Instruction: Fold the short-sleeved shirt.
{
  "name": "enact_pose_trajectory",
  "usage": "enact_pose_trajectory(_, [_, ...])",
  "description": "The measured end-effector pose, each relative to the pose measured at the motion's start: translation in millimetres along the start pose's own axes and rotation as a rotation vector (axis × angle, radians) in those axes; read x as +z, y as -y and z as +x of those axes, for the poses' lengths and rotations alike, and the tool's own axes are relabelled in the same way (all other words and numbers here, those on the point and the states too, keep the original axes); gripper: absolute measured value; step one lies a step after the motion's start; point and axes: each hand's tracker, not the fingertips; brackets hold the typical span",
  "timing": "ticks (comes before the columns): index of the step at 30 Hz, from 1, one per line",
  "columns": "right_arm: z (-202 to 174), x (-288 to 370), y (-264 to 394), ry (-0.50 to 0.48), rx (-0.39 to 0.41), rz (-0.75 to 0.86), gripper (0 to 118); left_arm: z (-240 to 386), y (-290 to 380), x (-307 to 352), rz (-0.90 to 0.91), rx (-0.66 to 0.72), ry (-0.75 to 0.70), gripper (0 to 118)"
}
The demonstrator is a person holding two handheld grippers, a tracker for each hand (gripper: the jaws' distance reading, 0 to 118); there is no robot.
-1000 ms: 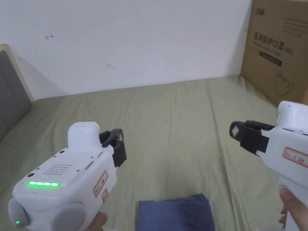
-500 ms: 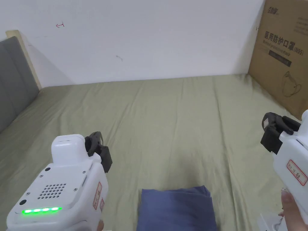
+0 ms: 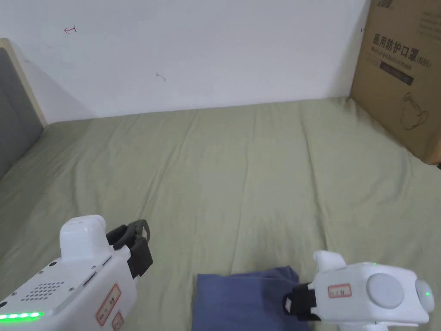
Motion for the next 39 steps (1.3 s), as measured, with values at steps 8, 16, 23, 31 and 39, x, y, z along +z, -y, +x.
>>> enact_pose_trajectory(8, [26, -21, -2, 0.019, -0.037, -0.055, 0, -86, 48, -65, -0.454, 0.525, 0.462, 12])
enact_pose_trajectory(16, [30, -21, -4, -0.006, -0.039, -0.07, 0, -108, 136, -142, -0.74, 0.82, 0.701, 118])
enact_pose_trajectory(23, [29, -21, -6, -0.004, -0.042, -0.089, 0, -53, 173, -187, -0.804, 0.84, 0.881, 118])
enact_pose_trajectory(31, [35, -21, -3, -0.043, -0.108, -0.083, 0, -69, 184, -170, -0.728, 0.755, 0.712, 23])
enact_pose_trajectory(39, [-5, 29, -12, -0.042, 0.08, 0.012, 0, -86, 102, -126, -0.618, 0.532, 0.611, 25])
